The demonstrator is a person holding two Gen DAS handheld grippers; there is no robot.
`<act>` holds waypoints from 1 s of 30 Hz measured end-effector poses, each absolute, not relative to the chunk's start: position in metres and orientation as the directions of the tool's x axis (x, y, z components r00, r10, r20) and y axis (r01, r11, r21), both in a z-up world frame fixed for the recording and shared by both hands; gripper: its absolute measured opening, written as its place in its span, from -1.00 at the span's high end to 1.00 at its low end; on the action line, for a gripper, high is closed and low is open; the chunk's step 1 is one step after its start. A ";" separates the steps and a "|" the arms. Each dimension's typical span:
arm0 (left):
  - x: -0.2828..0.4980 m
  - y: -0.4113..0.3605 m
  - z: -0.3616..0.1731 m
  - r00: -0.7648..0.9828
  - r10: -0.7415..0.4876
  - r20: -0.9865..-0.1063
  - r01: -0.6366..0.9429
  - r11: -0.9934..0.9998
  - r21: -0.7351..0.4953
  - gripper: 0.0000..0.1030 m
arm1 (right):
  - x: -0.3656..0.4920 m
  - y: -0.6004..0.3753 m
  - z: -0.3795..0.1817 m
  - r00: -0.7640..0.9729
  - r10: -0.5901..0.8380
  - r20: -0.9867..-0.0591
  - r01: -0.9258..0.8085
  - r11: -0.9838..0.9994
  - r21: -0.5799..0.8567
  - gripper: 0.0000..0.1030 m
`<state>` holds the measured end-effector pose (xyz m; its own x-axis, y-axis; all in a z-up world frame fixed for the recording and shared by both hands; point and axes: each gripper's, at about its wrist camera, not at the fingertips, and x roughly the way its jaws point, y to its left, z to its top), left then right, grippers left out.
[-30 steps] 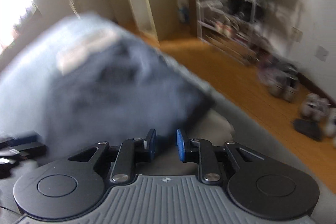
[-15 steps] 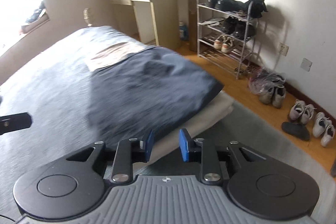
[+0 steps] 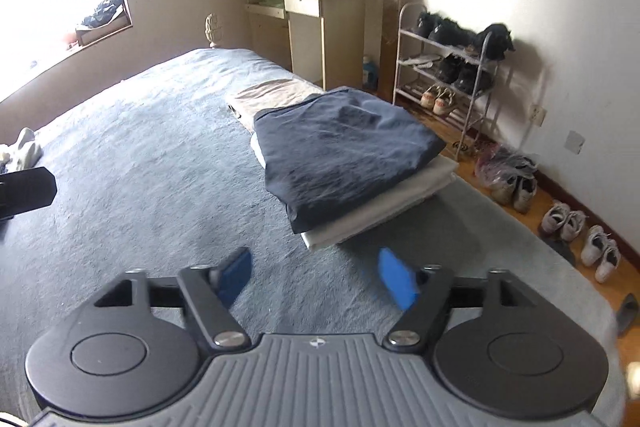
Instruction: Fold clothes
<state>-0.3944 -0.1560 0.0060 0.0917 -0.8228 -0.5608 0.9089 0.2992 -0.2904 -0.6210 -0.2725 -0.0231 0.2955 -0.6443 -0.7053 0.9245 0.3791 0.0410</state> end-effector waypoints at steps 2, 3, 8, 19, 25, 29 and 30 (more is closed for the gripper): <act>-0.392 -0.144 0.010 0.124 -0.818 -0.561 0.894 0.338 -0.295 -1.00 | -0.620 -0.256 -0.016 0.286 -0.666 -0.688 0.927 0.374 0.023 -0.80; -0.392 -0.139 0.012 0.132 -0.814 -0.566 0.887 0.352 -0.298 -1.00 | -0.620 -0.248 -0.013 0.283 -0.677 -0.679 0.928 0.372 0.016 -0.85; -0.395 -0.120 0.016 0.171 -0.799 -0.577 0.871 0.396 -0.291 -1.00 | -0.623 -0.221 0.001 0.267 -0.722 -0.638 0.942 0.335 0.015 -0.99; -0.407 -0.108 0.021 0.200 -0.757 -0.623 0.862 0.438 -0.255 -1.00 | -0.633 -0.200 0.027 0.195 -0.787 -0.585 0.965 0.261 -0.029 -1.00; -0.416 -0.106 0.016 0.258 -0.721 -0.643 0.866 0.468 -0.177 -1.00 | -0.636 -0.189 0.027 0.129 -0.845 -0.518 0.975 0.203 -0.089 -1.00; -0.425 -0.108 0.011 0.281 -0.697 -0.660 0.870 0.475 -0.131 -1.00 | -0.639 -0.187 0.024 0.128 -0.835 -0.535 0.976 0.203 -0.082 -1.00; -0.427 -0.109 0.010 0.288 -0.694 -0.660 0.873 0.473 -0.117 -1.00 | -0.639 -0.188 0.024 0.128 -0.828 -0.546 0.974 0.209 -0.088 -1.00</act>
<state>-0.4273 -0.1086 0.0104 0.2877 -0.6939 -0.6601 0.8731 0.4733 -0.1169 -0.6388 -0.1879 0.0245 0.1283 -0.8279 -0.5460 0.9740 0.2089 -0.0879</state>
